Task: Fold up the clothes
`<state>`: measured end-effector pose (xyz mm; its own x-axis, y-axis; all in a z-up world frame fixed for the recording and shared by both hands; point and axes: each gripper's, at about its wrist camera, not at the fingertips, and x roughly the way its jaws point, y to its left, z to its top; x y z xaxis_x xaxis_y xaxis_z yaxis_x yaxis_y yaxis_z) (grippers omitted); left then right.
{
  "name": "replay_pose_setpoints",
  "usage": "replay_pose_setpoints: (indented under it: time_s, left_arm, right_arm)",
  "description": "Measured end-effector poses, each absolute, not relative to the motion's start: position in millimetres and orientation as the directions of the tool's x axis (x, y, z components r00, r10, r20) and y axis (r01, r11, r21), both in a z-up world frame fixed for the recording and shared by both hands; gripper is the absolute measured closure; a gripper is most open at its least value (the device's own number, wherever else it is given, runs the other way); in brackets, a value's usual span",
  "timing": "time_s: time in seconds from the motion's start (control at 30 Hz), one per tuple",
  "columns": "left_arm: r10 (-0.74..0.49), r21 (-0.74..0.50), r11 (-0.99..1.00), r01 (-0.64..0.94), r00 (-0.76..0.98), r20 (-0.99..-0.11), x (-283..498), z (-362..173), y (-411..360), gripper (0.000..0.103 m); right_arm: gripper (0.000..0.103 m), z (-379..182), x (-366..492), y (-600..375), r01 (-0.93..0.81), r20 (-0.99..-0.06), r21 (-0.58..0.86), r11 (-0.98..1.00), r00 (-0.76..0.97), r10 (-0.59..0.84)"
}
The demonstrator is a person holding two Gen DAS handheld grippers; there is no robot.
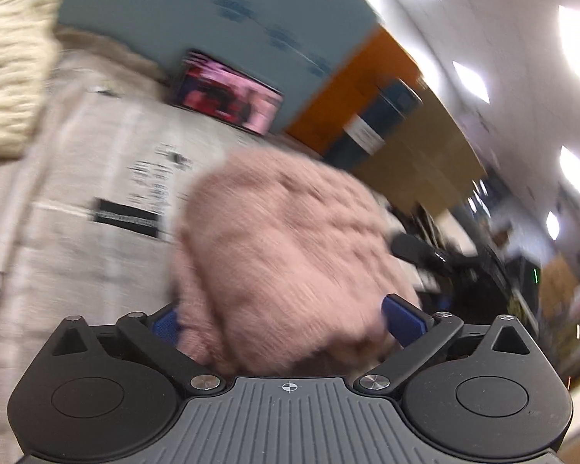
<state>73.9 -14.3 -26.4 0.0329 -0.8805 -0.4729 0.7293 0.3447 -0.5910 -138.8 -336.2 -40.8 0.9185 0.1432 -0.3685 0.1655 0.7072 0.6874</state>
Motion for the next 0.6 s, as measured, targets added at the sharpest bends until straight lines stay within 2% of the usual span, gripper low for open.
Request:
replay_pose_setpoints:
  time_s: [0.1, 0.27, 0.37, 0.5, 0.6]
  left_arm:
    - [-0.888, -0.576, 0.315, 0.754, 0.02, -0.459, 68, -28, -19, 0.0]
    - [-0.917, -0.657, 0.323, 0.681, 0.054, -0.395, 83, -33, -14, 0.001]
    - [-0.927, -0.684, 0.335, 0.648, 0.096, -0.363, 90, -33, -8, 0.004]
    - [-0.916, -0.637, 0.383, 0.669, 0.187, -0.355, 90, -27, -1, 0.029]
    - [-0.921, -0.631, 0.38, 0.676, 0.214, -0.325, 95, -21, 7, 0.034]
  right_arm:
    - [0.0, -39, -135, -326, 0.115, -0.364, 0.677, 0.727, 0.911, 0.195]
    - [0.001, -38, -136, -318, 0.083, -0.34, 0.673, 0.735, 0.917, 0.208]
    - [0.012, -37, -138, -315, 0.069, -0.305, 0.678, 0.732, 0.932, 0.196]
    - [0.039, -30, -134, -302, 0.059, -0.292, 0.646, 0.761, 0.941, 0.174]
    - [0.041, -20, -125, -294, 0.063, -0.279, 0.644, 0.762, 0.947, 0.158]
